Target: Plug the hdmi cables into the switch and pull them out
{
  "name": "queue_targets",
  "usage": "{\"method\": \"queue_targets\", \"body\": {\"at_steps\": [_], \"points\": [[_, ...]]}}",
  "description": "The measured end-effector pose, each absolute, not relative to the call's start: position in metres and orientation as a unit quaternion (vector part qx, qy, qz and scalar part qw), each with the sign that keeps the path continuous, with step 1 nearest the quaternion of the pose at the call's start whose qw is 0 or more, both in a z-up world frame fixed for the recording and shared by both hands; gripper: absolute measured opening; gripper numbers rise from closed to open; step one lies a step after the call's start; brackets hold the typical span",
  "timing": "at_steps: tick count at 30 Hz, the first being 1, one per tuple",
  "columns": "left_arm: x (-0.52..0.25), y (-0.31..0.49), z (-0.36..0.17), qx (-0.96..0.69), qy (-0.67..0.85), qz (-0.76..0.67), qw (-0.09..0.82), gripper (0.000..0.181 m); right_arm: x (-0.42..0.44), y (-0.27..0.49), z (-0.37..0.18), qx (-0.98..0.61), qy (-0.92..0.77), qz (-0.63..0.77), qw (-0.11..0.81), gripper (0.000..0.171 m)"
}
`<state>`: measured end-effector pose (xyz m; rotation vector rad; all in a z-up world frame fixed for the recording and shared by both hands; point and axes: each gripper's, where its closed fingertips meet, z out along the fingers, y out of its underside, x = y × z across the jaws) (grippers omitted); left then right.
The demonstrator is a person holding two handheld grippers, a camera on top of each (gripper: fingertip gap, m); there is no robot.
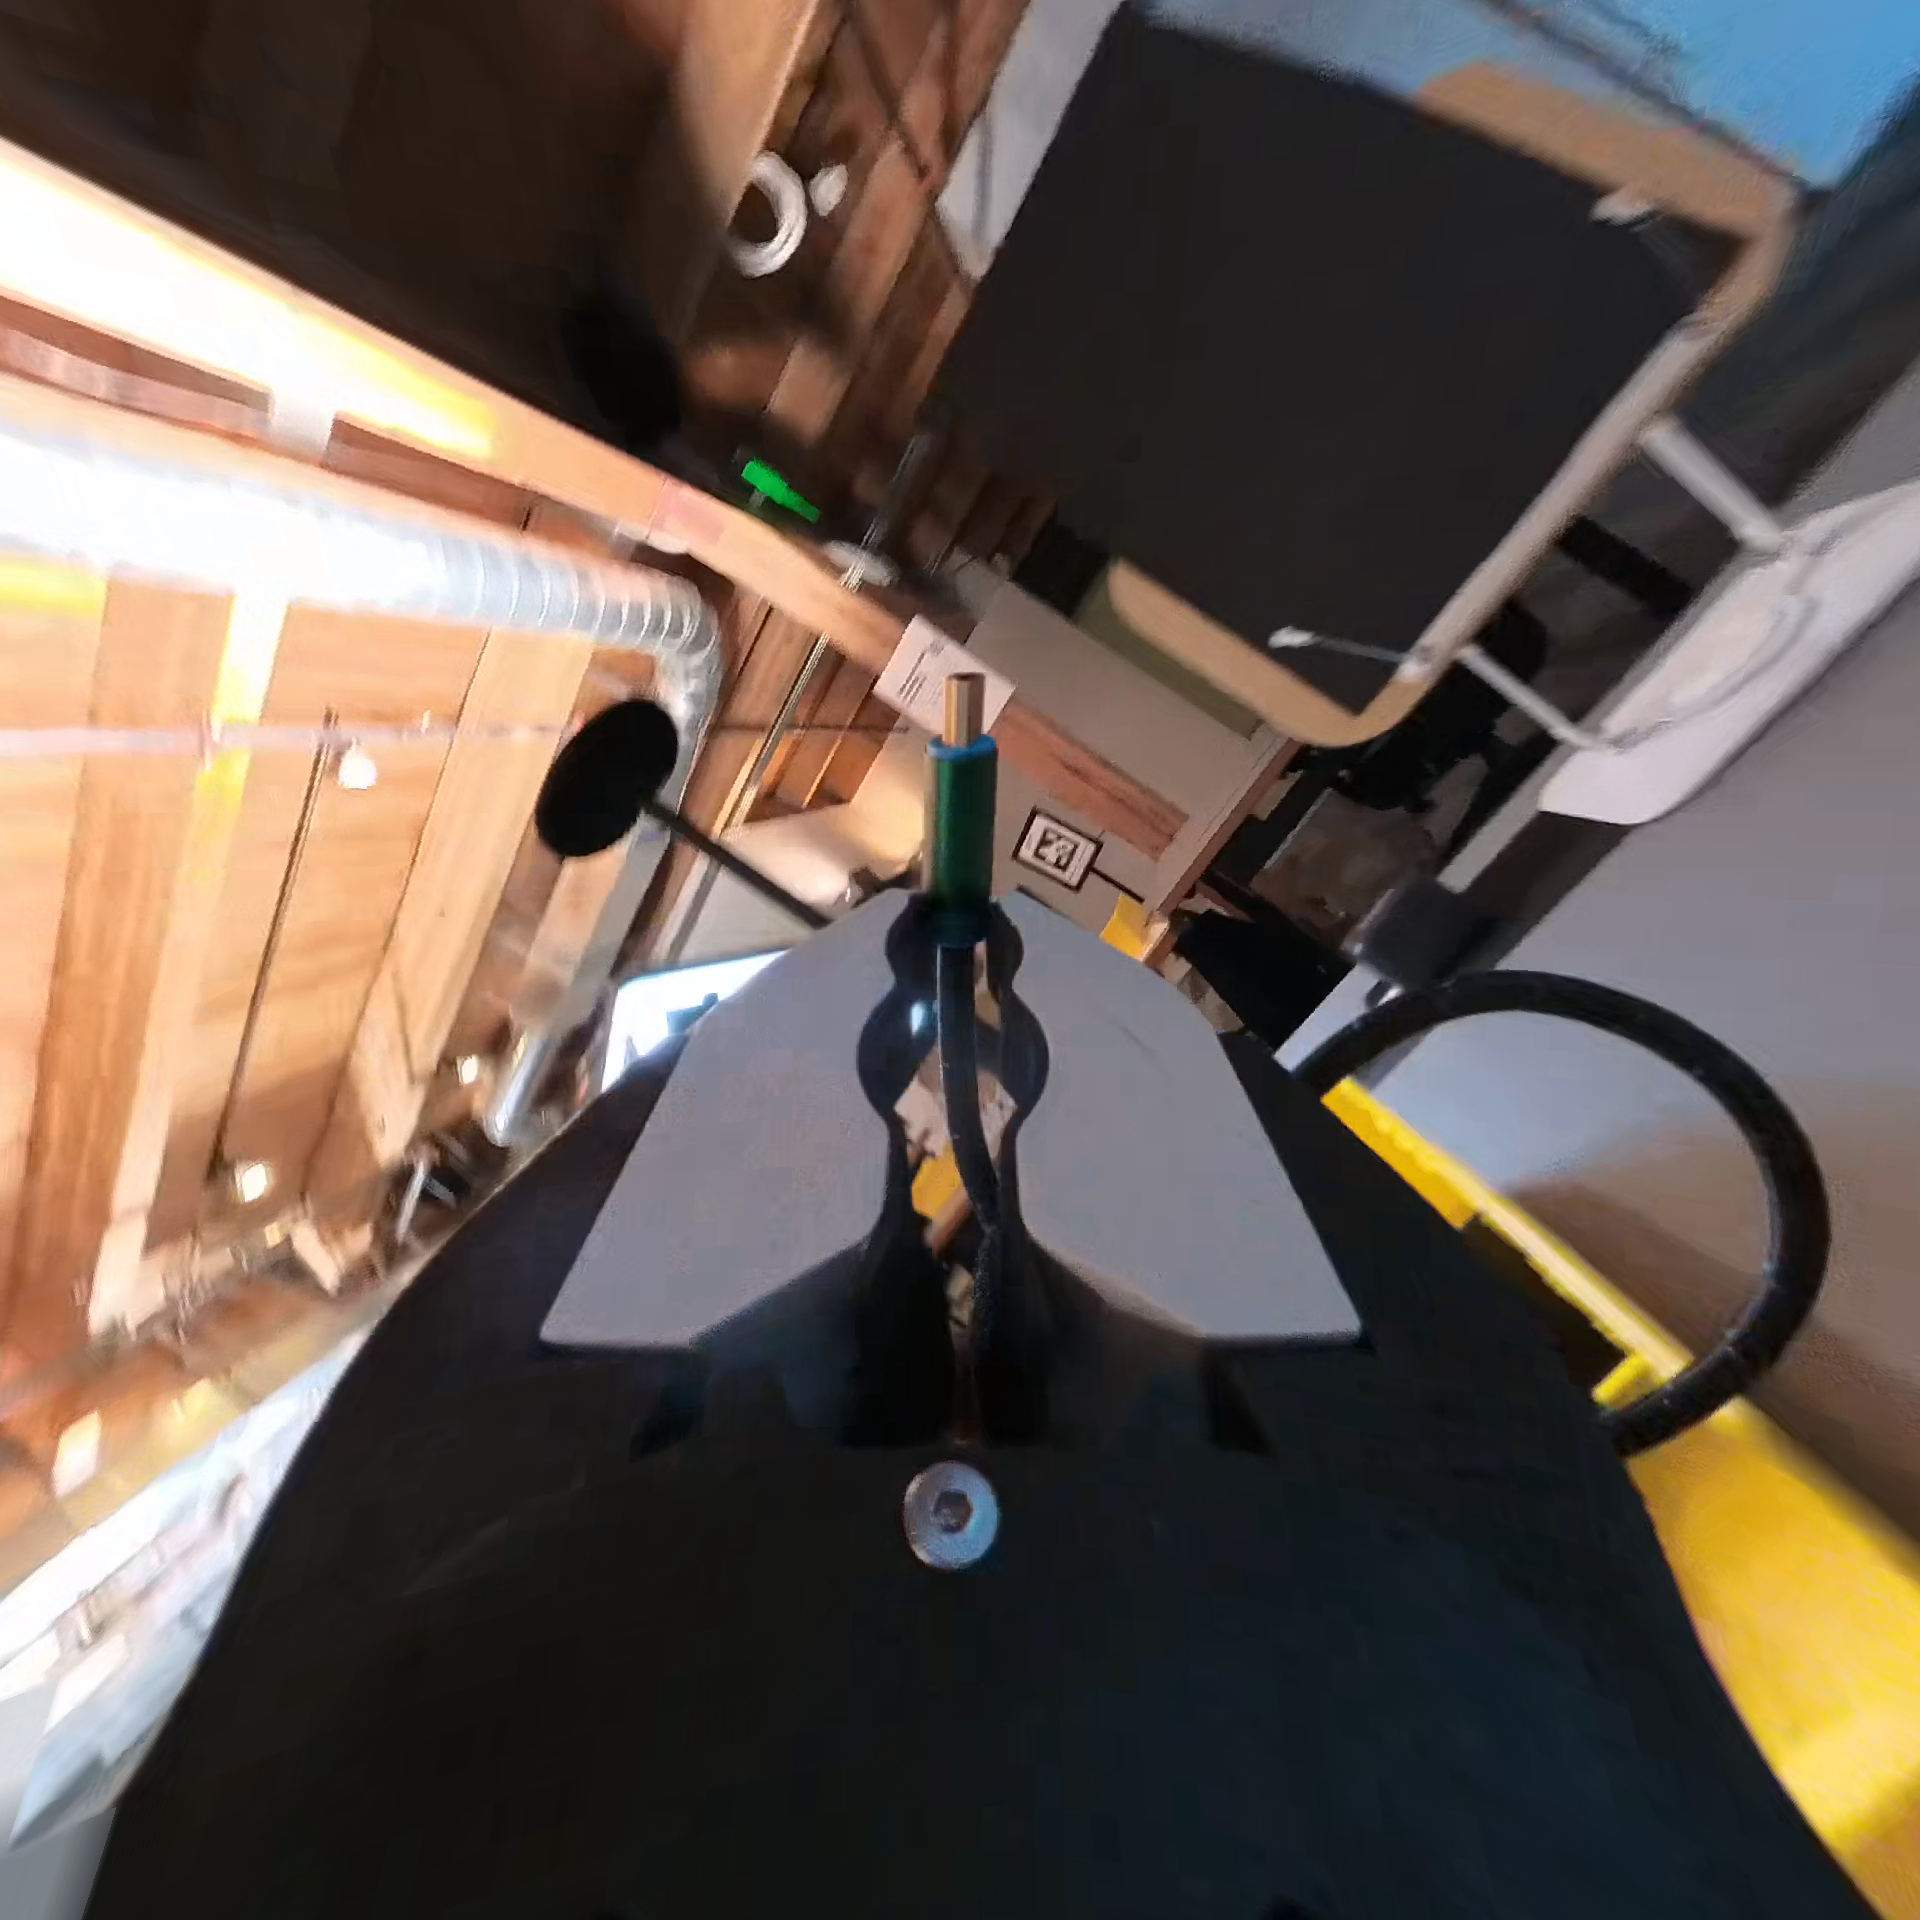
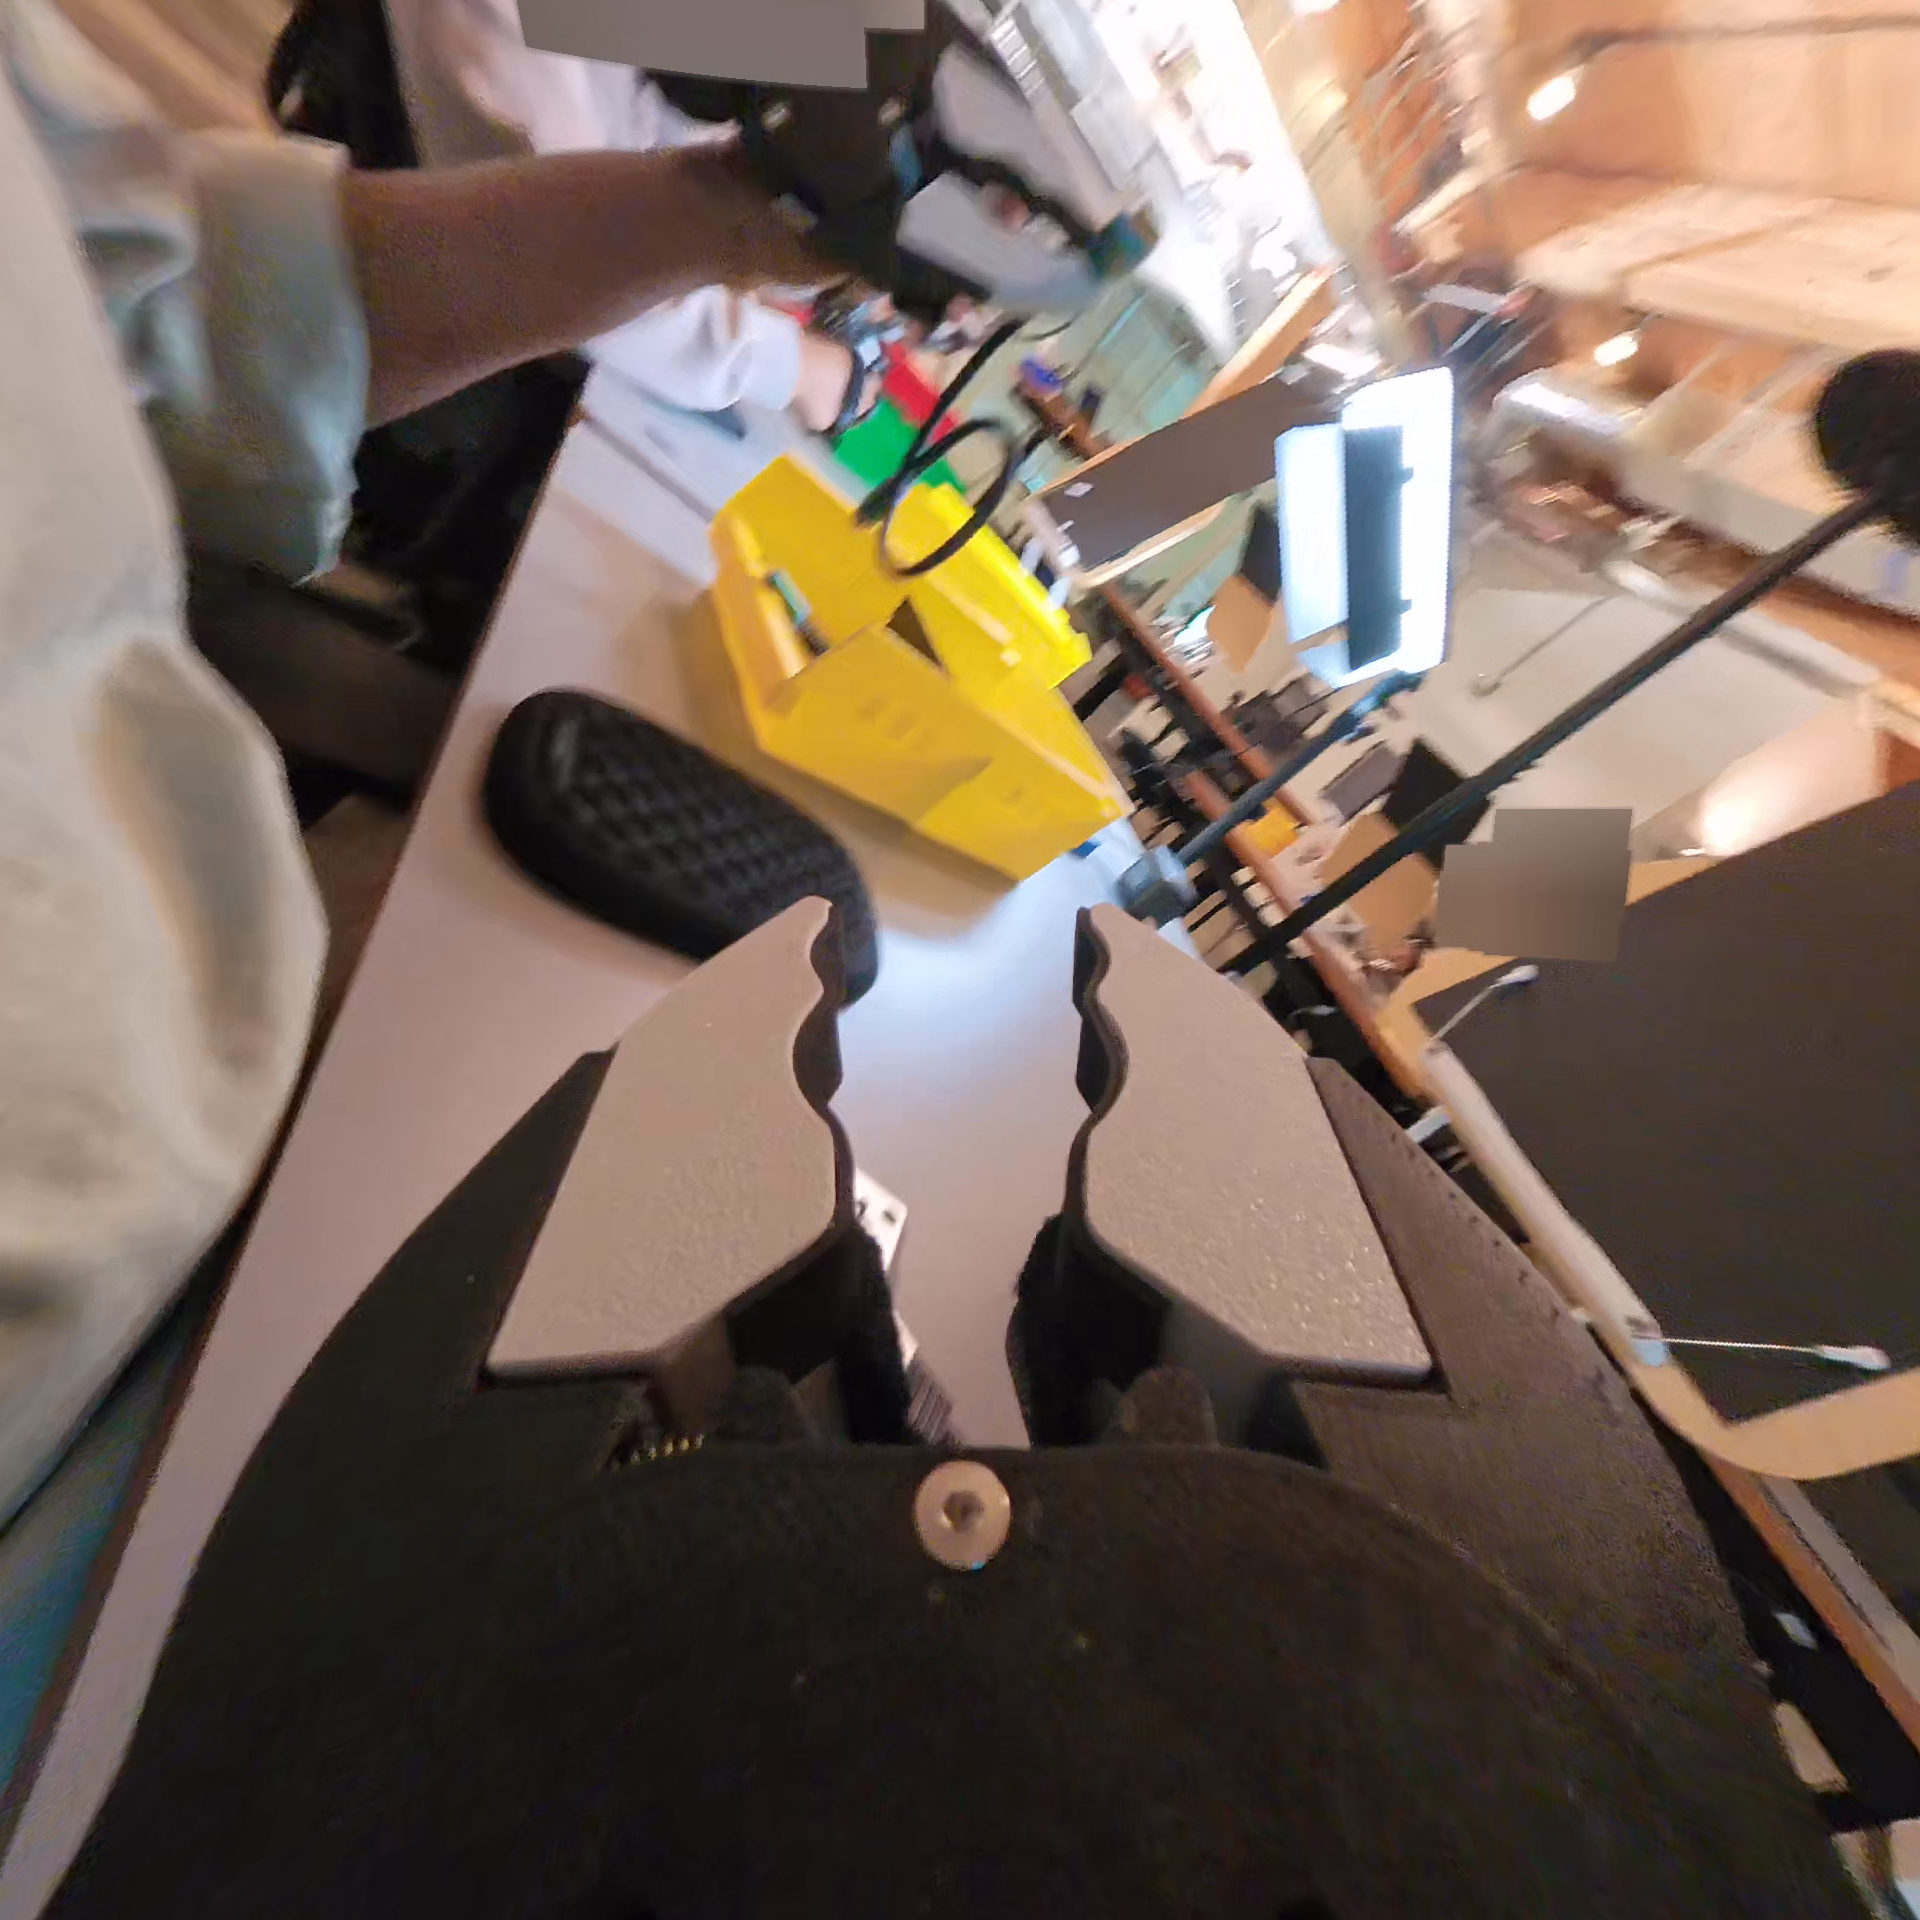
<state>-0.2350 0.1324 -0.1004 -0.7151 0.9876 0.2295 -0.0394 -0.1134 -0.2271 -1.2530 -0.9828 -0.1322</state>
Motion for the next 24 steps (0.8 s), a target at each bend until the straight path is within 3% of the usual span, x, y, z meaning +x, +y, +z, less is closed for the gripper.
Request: {"method": "queue_targets", "body": {"at_steps": [4, 9, 15, 18, 20, 24], "points": [[-0.168, 0.063, -0.130, -0.263, 0.552, 0.173, 0.772, 0.010, -0.056, -0.105, -0.202, -0.500, -0.412, -0.114, 0.753, 0.038], [-0.102, 0.005, -0.176, -0.193, 0.626, 0.178, 0.734, 0.010, -0.075, -0.092, -0.186, -0.488, -0.419, -0.168, 0.747, 0.036], [-0.066, -0.030, -0.199, -0.134, 0.628, 0.155, 0.751, 0.009, -0.080, -0.065, -0.192, -0.624, -0.277, 0.176, 0.709, 0.060], [-0.059, -0.038, -0.206, -0.125, 0.631, 0.142, 0.752, 0.010, -0.072, -0.053, -0.199, -0.650, -0.248, 0.196, 0.691, 0.051], [-0.057, -0.041, -0.211, -0.129, 0.638, 0.122, 0.749, 0.010, -0.070, -0.052, -0.204, -0.651, -0.261, 0.180, 0.690, 0.023], [-0.056, -0.046, -0.219, -0.144, 0.659, 0.068, 0.735, 0.010, -0.069, -0.056, -0.212, -0.652, -0.298, 0.168, 0.676, 0.021]]}}
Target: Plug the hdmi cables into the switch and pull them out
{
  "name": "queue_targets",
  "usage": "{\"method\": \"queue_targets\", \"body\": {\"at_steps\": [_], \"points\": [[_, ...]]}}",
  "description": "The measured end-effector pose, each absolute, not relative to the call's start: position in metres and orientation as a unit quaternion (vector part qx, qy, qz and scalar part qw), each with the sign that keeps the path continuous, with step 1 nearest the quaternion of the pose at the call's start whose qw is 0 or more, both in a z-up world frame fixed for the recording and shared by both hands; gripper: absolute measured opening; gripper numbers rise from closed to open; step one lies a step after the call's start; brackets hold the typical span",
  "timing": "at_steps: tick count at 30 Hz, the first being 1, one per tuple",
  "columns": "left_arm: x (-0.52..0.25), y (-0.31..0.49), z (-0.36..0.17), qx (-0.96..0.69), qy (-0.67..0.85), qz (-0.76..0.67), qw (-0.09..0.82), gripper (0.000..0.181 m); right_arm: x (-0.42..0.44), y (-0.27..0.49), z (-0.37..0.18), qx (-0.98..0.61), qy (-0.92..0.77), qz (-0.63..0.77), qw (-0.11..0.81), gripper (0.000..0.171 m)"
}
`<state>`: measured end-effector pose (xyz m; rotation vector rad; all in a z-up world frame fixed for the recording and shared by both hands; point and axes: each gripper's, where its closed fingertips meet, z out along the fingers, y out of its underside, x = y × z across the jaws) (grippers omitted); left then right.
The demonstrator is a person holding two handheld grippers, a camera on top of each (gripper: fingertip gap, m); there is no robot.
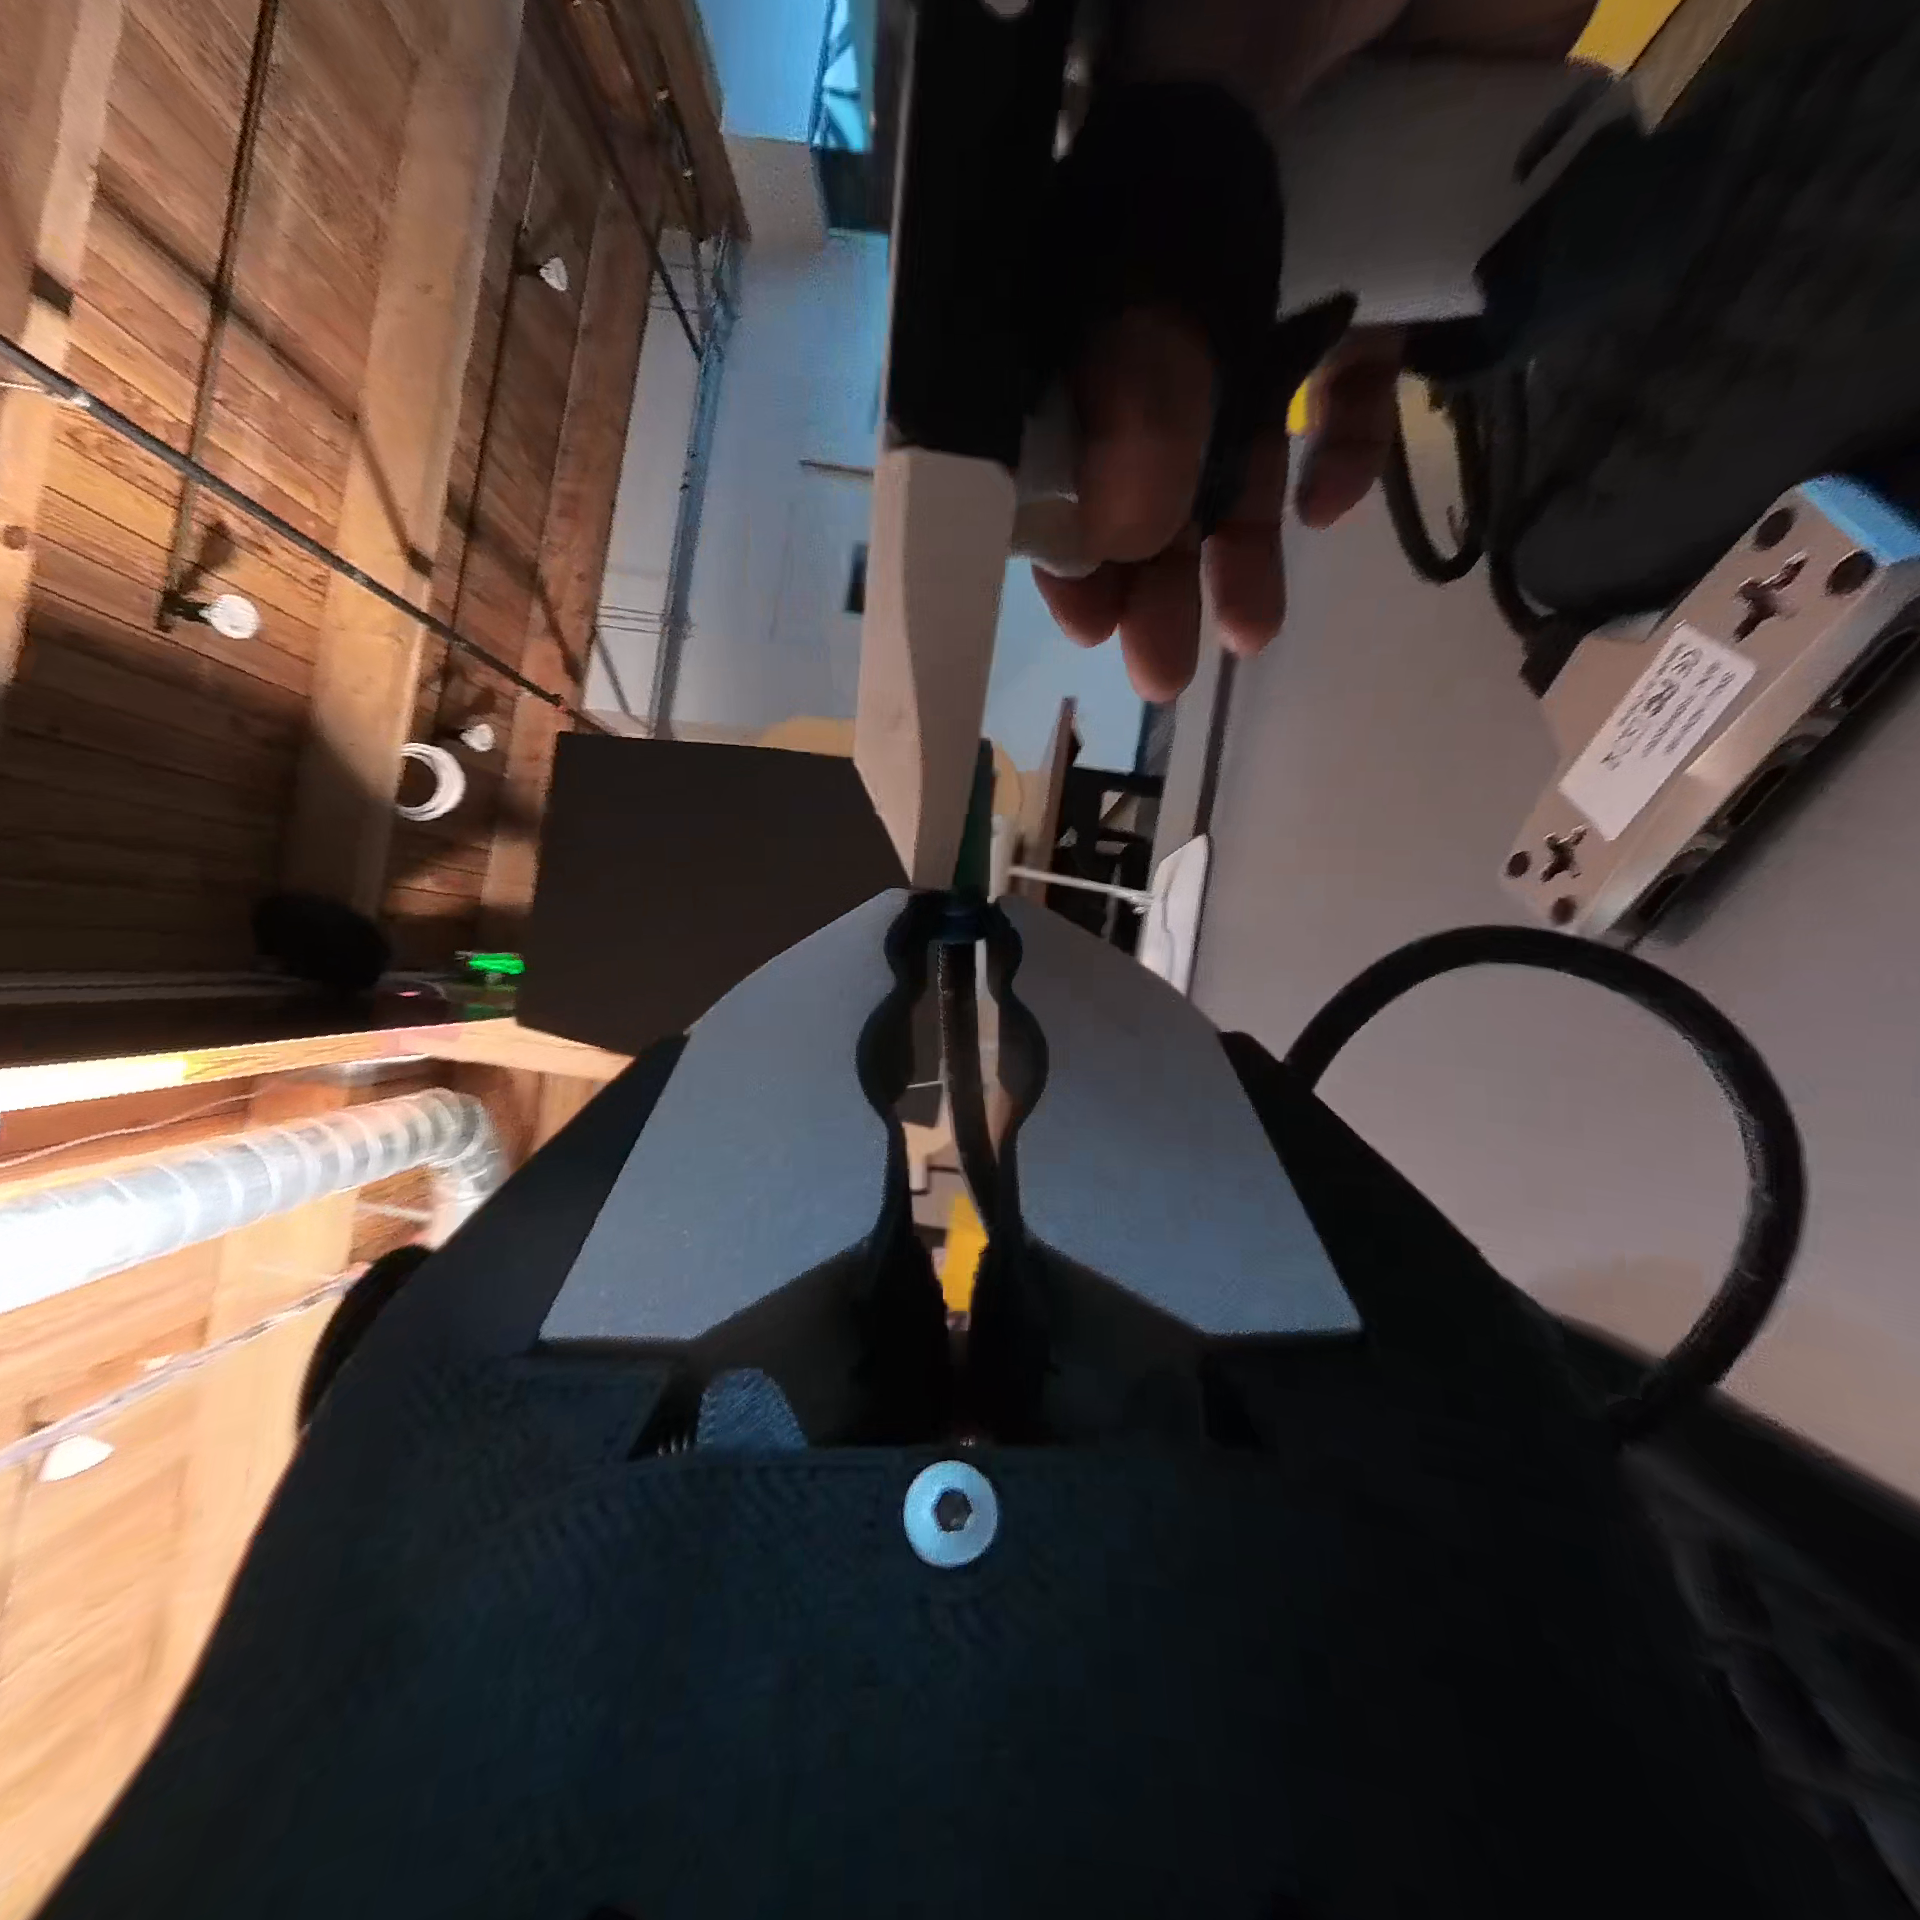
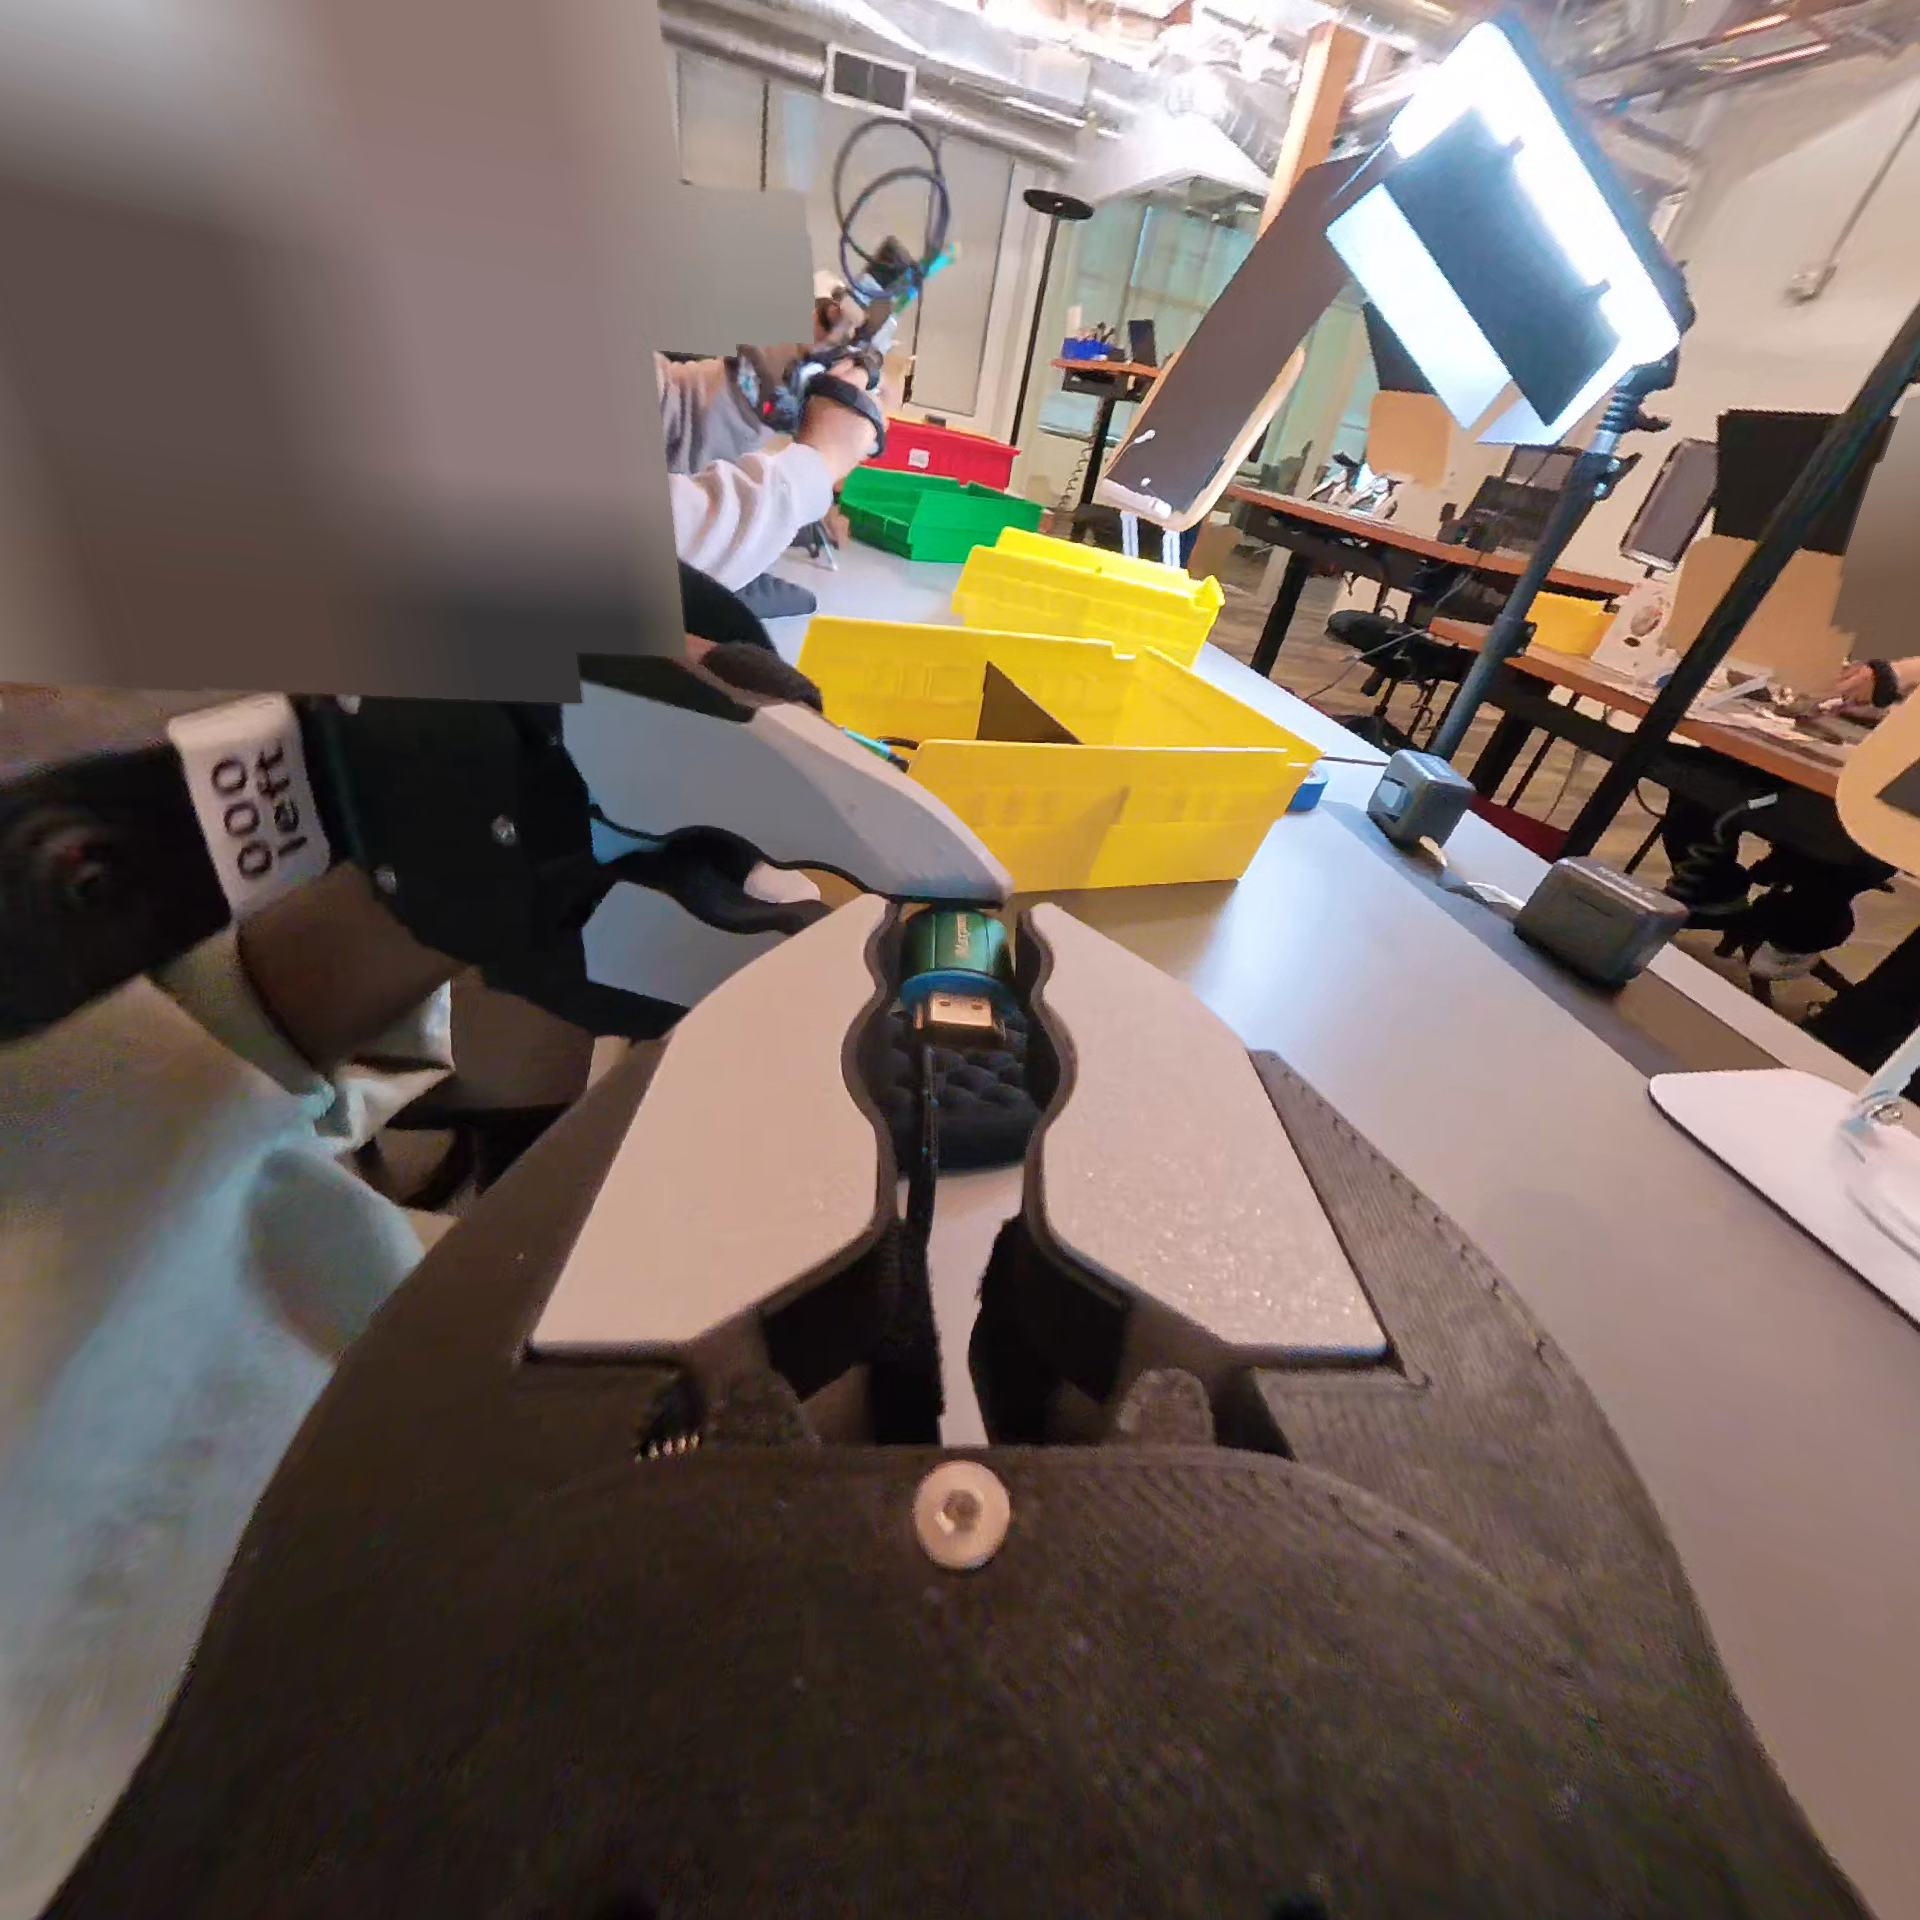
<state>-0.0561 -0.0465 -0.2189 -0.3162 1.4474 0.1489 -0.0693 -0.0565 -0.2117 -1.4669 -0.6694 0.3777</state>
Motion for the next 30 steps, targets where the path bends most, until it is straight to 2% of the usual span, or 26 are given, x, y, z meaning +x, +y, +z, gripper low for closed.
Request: {"method": "queue_targets", "body": {"at_steps": [5, 8, 11, 12, 17, 21, 25, 30], "points": [[-0.058, -0.058, -0.221, -0.171, 0.683, -0.050, 0.709, 0.027, -0.070, -0.067, -0.214, -0.630, -0.330, 0.181, 0.679, 0.020], [-0.064, -0.061, -0.216, -0.199, 0.689, -0.140, 0.683, 0.048, -0.068, -0.074, -0.218, -0.618, -0.353, 0.179, 0.679, 0.020], [-0.070, -0.076, -0.234, -0.266, 0.745, -0.314, 0.524, 0.080, -0.073, -0.086, -0.222, -0.591, -0.402, 0.179, 0.677, 0.020], [-0.072, -0.080, -0.238, -0.278, 0.757, -0.355, 0.473, 0.081, -0.074, -0.090, -0.223, -0.584, -0.416, 0.173, 0.675, 0.020], [-0.068, -0.093, -0.247, -0.253, 0.772, -0.453, 0.367, 0.046, -0.077, -0.098, -0.223, -0.566, -0.444, 0.169, 0.674, 0.020], [-0.063, -0.102, -0.240, -0.241, 0.730, -0.525, 0.365, 0.020, -0.075, -0.098, -0.224, -0.564, -0.440, 0.174, 0.677, 0.020], [-0.062, -0.106, -0.242, -0.247, 0.705, -0.552, 0.370, 0.024, -0.073, -0.099, -0.226, -0.564, -0.432, 0.184, 0.679, 0.020], [-0.059, -0.103, -0.246, -0.260, 0.689, -0.556, 0.385, 0.012, -0.071, -0.100, -0.227, -0.564, -0.426, 0.183, 0.684, 0.020]]}}
